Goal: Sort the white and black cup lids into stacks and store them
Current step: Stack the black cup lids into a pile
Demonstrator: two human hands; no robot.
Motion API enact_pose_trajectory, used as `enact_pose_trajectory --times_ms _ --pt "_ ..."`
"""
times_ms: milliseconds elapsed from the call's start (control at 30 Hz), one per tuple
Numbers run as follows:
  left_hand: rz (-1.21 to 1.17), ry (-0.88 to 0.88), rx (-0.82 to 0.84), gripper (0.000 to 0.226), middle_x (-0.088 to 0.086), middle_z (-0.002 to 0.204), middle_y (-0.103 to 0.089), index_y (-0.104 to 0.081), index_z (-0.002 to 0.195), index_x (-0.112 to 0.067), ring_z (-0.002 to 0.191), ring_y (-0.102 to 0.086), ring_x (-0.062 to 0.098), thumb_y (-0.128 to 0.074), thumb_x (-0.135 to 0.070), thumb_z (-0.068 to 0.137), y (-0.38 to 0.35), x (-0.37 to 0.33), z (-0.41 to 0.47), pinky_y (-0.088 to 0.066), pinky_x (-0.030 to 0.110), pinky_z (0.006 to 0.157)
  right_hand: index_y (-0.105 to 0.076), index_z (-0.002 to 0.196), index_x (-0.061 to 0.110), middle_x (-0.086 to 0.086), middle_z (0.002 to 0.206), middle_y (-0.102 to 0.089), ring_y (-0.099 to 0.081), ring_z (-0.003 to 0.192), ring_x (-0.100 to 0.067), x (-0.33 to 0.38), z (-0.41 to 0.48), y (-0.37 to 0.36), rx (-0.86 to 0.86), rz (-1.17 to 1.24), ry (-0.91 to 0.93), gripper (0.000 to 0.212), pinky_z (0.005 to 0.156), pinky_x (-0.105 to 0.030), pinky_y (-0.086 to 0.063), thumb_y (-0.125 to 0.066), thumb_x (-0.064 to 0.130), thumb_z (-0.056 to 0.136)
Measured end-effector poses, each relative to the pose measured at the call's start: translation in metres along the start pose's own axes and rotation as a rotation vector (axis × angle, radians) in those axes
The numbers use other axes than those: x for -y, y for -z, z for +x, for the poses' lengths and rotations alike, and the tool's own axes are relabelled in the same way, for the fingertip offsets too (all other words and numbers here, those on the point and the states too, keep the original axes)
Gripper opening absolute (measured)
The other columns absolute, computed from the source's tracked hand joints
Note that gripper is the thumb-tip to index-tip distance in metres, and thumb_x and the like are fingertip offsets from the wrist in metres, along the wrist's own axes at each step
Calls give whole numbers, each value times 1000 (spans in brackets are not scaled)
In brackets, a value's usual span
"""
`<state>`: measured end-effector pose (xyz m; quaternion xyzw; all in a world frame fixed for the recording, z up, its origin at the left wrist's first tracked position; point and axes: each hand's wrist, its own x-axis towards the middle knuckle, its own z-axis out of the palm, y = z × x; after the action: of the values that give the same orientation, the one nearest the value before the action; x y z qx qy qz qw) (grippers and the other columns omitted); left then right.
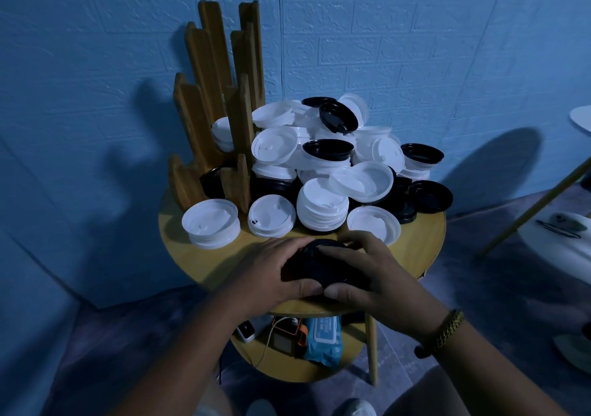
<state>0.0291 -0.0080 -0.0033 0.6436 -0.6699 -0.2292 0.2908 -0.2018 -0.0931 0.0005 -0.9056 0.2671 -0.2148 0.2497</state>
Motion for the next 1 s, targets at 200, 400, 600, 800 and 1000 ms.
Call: enact_pose_trajectory --times_ms 200,400,600,800,1000 --pt "6 7 -4 83 -24 135 -53 -44 143 -49 124 -48 -5 -70 -79 71 -1 1 0 -49 34 102 -51 143 26 17 135 -49 -45 123 3 0 -2 0 -93 86 -64 84 103 -24 -45 -64 74 75" --pt "83 -2 -6 77 -24 131 -50 -45 144 -43 123 -47 -1 -76 -66 77 0 -6 -1 -45 31 103 -54 142 21 7 141 -54 -48 126 -7 0 -3 -6 -129 -60 -8 86 104 -30 -44 -52 79 78" --pt "78 0 -22 82 -30 139 -41 -31 151 -48 127 -42 -5 -75 -58 81 -2 -6 -3 -43 26 103 -43 149 25 8 150 -46 -41 131 -11 2 1 -4 -42 -193 -9 86 109 -35 -40 -40 80 83" --pt "64 32 -67 83 -29 139 -37 -33 152 -45 129 -40 -2 -72 -61 80 0 -5 -2 -44 30 105 -67 119 21 5 121 -62 -49 111 -7 13 40 26 -344 -136 21 45 93 -27 -43 -47 53 95" --pt "17 45 -60 89 -26 153 -34 -30 151 -52 135 -39 -2 -62 -74 71 -3 0 -3 -45 33 108 -68 117 20 2 120 -68 -52 121 -24 6 110 66 -502 -315 -33 24 98 -46 -43 -55 15 98"
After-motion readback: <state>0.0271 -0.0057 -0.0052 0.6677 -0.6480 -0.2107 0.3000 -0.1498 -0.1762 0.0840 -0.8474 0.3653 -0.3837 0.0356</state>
